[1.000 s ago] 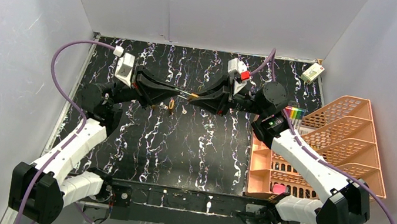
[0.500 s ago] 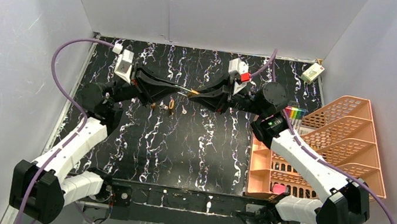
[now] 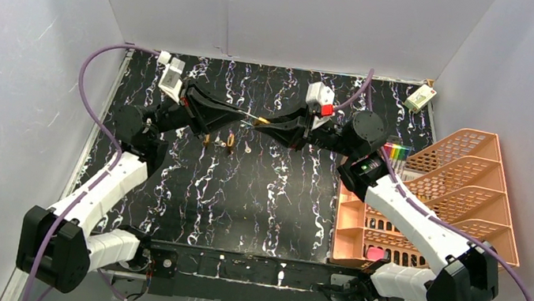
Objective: Lock with the key
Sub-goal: Lock the lock.
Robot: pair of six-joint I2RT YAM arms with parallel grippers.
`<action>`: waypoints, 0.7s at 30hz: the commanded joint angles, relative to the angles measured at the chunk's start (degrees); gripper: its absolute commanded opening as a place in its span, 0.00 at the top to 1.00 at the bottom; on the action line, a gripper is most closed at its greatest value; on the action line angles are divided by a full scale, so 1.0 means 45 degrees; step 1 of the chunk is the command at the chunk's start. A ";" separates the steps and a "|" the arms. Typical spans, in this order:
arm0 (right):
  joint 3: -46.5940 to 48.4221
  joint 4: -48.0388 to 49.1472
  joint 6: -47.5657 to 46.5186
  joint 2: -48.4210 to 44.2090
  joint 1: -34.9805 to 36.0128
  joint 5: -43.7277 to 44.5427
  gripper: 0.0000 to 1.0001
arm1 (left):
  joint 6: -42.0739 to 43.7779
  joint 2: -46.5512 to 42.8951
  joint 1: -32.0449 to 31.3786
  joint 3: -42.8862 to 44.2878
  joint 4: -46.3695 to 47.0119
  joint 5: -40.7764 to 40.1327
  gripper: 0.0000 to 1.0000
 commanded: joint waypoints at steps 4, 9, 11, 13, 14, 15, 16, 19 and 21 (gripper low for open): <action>0.0786 0.0973 -0.0660 -0.0457 0.0254 0.1440 1.00 | 0.0111 0.0127 -0.0606 -0.0015 -0.0250 0.2221 1.00; 0.2344 -0.1974 -0.0694 -0.0181 0.0244 0.0245 1.00 | 0.1276 -0.0206 -0.0606 0.0088 -0.0793 0.2273 1.00; 0.3144 -0.3387 -0.0671 0.0037 0.0224 -0.0279 1.00 | 0.1868 -0.0230 -0.0602 0.0357 -0.1589 0.2315 1.00; 0.3610 -0.4167 -0.0674 0.0207 0.0226 -0.0921 1.00 | 0.2484 -0.0255 -0.0596 0.0618 -0.2380 0.2333 1.00; 0.3721 -0.4403 -0.0666 0.0214 0.0222 -0.1148 1.00 | 0.2740 -0.0295 -0.0589 0.0737 -0.2689 0.2347 1.00; 0.3814 -0.4632 -0.0704 0.0215 0.0212 -0.1305 1.00 | 0.3013 -0.0322 -0.0590 0.0894 -0.2988 0.2380 1.00; 0.3878 -0.4888 -0.0804 0.0186 0.0196 -0.1398 1.00 | 0.3287 -0.0389 -0.0590 0.1037 -0.3351 0.2404 1.00; 0.3951 -0.5742 -0.1143 0.0015 0.0124 -0.1242 1.00 | 0.4181 -0.0533 -0.0578 0.1527 -0.4693 0.2524 1.00; 0.3994 -0.6123 -0.1319 -0.0093 0.0048 -0.1118 1.00 | 0.4769 -0.0637 -0.0572 0.1841 -0.5551 0.2611 1.00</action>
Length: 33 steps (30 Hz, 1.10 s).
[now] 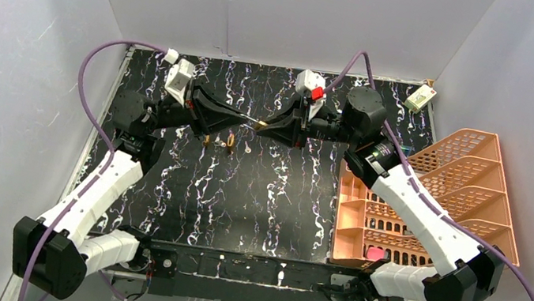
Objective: Lock with the key
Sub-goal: Lock the lock.
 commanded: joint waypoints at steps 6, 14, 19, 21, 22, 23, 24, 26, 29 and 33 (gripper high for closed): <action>0.1000 -0.0718 -0.0545 -0.0614 -0.0139 0.0367 1.00 | 0.2452 -0.0478 -0.0348 0.1036 -0.3093 0.1626 1.00; 0.1028 -0.1457 -0.0847 -0.0905 -0.0445 0.0443 1.00 | 0.2763 -0.0738 -0.0047 0.1274 -0.3402 0.1615 1.00; 0.1137 -0.2141 -0.1111 -0.0958 -0.0604 0.0283 1.00 | 0.2886 -0.0688 0.0238 0.1651 -0.3779 0.1923 1.00; 0.1276 -0.2507 -0.1311 -0.0891 -0.0642 0.0248 1.00 | 0.2952 -0.0685 0.0368 0.1790 -0.3916 0.2026 1.00; 0.1309 -0.2649 -0.1384 -0.0875 -0.0657 0.0177 1.00 | 0.2964 -0.0687 0.0431 0.1850 -0.3954 0.2076 1.00; 0.1374 -0.2787 -0.1468 -0.0859 -0.0668 0.0097 1.00 | 0.2963 -0.0687 0.0476 0.1907 -0.3964 0.2119 1.00; 0.1419 -0.2884 -0.1494 -0.0835 -0.0675 0.0026 1.00 | 0.2951 -0.0677 0.0508 0.1929 -0.3956 0.2121 1.00; 0.1507 -0.2955 -0.1492 -0.0752 -0.0678 -0.0405 1.00 | 0.2789 -0.0641 0.0544 0.1907 -0.3768 0.2166 1.00; 0.1714 -0.3086 -0.1381 -0.0452 -0.0679 -0.1357 1.00 | 0.2508 -0.0533 0.0572 0.1788 -0.3271 0.2208 1.00; 0.2195 -0.3739 -0.1510 -0.0042 -0.0683 -0.2549 1.00 | 0.2547 -0.0530 0.0638 0.1758 -0.3282 0.2255 1.00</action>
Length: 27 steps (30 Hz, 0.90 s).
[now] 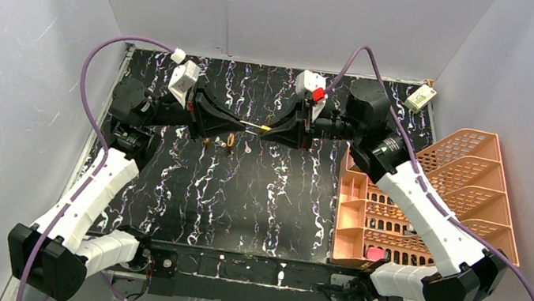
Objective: Lock with the key
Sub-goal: Lock the lock.
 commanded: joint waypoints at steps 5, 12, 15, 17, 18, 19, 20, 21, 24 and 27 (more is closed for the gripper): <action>0.1794 -0.2382 -0.0698 0.0317 -0.0371 -0.2039 1.00 | 0.0778 -0.0370 0.0646 0.0583 -0.0072 0.0777 1.00; 0.2318 -0.3566 -0.1053 0.0564 -0.0359 -0.2375 1.00 | 0.0901 -0.0335 0.1006 0.0671 -0.0106 0.0983 1.00; 0.2681 -0.4292 -0.1395 0.0798 -0.0358 -0.2298 1.00 | 0.0958 -0.0341 0.1186 0.0740 -0.0160 0.1028 1.00; 0.2510 -0.3900 -0.1224 0.0688 -0.0357 -0.2231 1.00 | 0.0737 -0.0315 0.1226 0.0775 0.0009 0.1087 1.00; 0.2378 -0.3628 -0.1082 0.0625 -0.0372 -0.2197 1.00 | 0.0396 -0.0280 0.1227 0.0732 0.0391 0.1146 1.00; 0.2300 -0.3406 -0.0969 0.0603 -0.0360 -0.2141 1.00 | -0.0052 -0.0209 0.1227 0.0644 0.0895 0.1235 1.00; 0.2273 -0.3278 -0.0879 0.0605 -0.0368 -0.2078 1.00 | -0.0553 -0.0147 0.1227 0.0550 0.1490 0.1318 1.00; 0.2260 -0.3155 -0.0795 0.0659 -0.0359 -0.2000 1.00 | -0.0967 -0.0071 0.1227 0.0460 0.1982 0.1380 1.00; 0.1936 -0.2162 -0.0189 0.0655 -0.0360 -0.1144 1.00 | -0.1648 0.0062 0.1227 0.0286 0.2696 0.1542 1.00; 0.1580 -0.0916 0.0446 0.0575 -0.0358 -0.0745 1.00 | -0.1766 0.0070 0.1227 0.0168 0.2708 0.1621 1.00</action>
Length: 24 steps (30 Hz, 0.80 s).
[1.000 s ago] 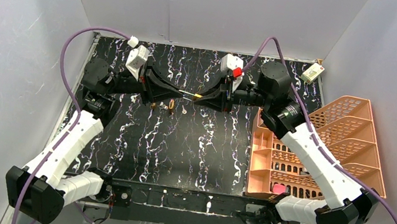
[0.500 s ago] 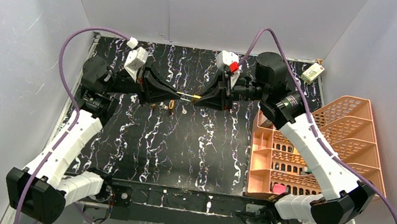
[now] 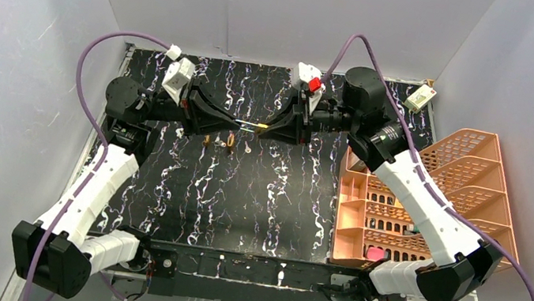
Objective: Lock with the key
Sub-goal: Lock the lock.
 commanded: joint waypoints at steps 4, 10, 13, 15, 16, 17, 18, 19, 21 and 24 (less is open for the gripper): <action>-0.0139 0.1845 0.1515 -0.0226 -0.0239 0.0345 1.00 | -0.0888 -0.0273 0.0528 -0.0058 0.1387 0.0361 1.00; 0.0062 0.2677 0.2106 0.0244 -0.0219 -0.0035 1.00 | -0.0932 -0.0210 0.0528 -0.0226 0.1505 0.0313 1.00; 0.0088 0.3108 0.2632 0.0375 -0.0217 -0.0280 1.00 | -0.0953 -0.0189 0.0528 -0.0395 0.1694 0.0233 1.00; 0.0089 0.3334 0.2937 0.0490 -0.0196 -0.0600 1.00 | -0.0865 -0.0181 0.0528 -0.0479 0.1719 0.0137 1.00; 0.0122 0.3342 0.3036 0.0550 -0.0134 -0.0783 1.00 | -0.0828 -0.0164 0.0528 -0.0491 0.1719 0.0092 1.00; 0.0147 0.3343 0.3160 0.0636 -0.0065 -0.0976 1.00 | -0.0808 -0.0133 0.0528 -0.0492 0.1719 0.0052 1.00; 0.0178 0.3343 0.3181 0.0702 0.0022 -0.1021 1.00 | -0.0828 -0.0095 0.0528 -0.0465 0.1719 0.0039 1.00; 0.0196 0.3649 0.3196 0.0747 0.0116 -0.1019 1.00 | -0.0840 -0.0051 0.0530 -0.0455 0.1734 0.0040 1.00; 0.0222 0.3736 0.3256 0.0838 0.0243 -0.1074 1.00 | -0.0929 0.0042 0.0528 -0.0415 0.1846 -0.0012 1.00; 0.0137 0.4073 0.3396 0.0944 0.0451 -0.0868 1.00 | -0.1384 0.0197 0.0509 -0.0467 0.2267 -0.0083 1.00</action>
